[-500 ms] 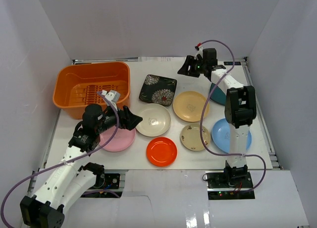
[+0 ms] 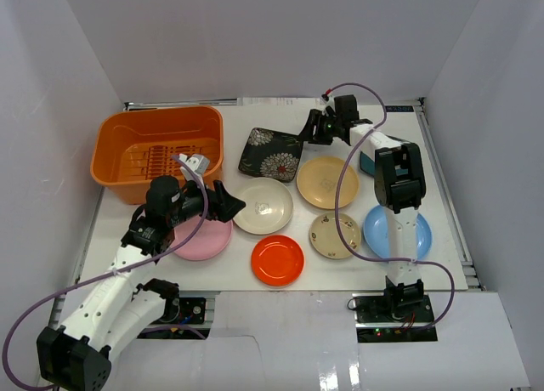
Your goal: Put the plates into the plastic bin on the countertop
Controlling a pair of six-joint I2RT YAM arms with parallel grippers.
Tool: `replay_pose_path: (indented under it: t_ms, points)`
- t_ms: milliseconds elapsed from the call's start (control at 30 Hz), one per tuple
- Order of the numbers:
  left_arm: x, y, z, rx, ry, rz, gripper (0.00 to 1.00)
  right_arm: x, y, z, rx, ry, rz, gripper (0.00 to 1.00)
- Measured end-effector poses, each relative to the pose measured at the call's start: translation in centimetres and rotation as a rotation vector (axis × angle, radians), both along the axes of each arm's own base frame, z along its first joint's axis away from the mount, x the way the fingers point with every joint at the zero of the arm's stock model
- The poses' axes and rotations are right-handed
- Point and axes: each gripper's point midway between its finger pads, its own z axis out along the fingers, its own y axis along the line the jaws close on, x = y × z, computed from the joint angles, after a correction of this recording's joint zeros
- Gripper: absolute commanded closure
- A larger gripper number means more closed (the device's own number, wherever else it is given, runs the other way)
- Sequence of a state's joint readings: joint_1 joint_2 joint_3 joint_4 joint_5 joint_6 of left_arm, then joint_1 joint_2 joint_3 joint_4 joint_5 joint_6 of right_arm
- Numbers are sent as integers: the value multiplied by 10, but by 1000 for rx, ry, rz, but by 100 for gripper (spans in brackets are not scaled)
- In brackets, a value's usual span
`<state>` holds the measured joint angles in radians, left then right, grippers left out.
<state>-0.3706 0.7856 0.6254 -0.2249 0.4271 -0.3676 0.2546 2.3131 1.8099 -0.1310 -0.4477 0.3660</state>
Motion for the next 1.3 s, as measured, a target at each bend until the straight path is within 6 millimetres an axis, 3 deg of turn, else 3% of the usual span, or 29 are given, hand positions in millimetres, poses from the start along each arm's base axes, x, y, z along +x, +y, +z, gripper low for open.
replay_pose_path:
  t_ms: [200, 500, 700, 867, 1033, 1167, 1300]
  points:
    - [1, 0, -3, 4, 11, 0, 7, -17, 2, -24, 26, 70, 7, 40]
    - [3, 0, -5, 4, 22, 13, 10, -19, 23, -35, 143, 101, 42, 60]
    - [9, 0, -6, -2, 49, 37, 10, -15, 32, -39, 244, 147, 20, 92]
    - [20, -5, 11, -14, 45, 40, 11, -6, 37, -25, 339, 160, -10, 92]
    - [36, -11, 53, -34, 15, 42, 15, 17, 23, 0, 436, 139, -83, 92]
    - [53, -13, 82, -37, -13, 66, 18, 38, 1, 37, 520, 91, -131, 92]
    - [67, -11, 83, -12, 10, 114, 18, 39, -16, 82, 576, 37, -139, 92]
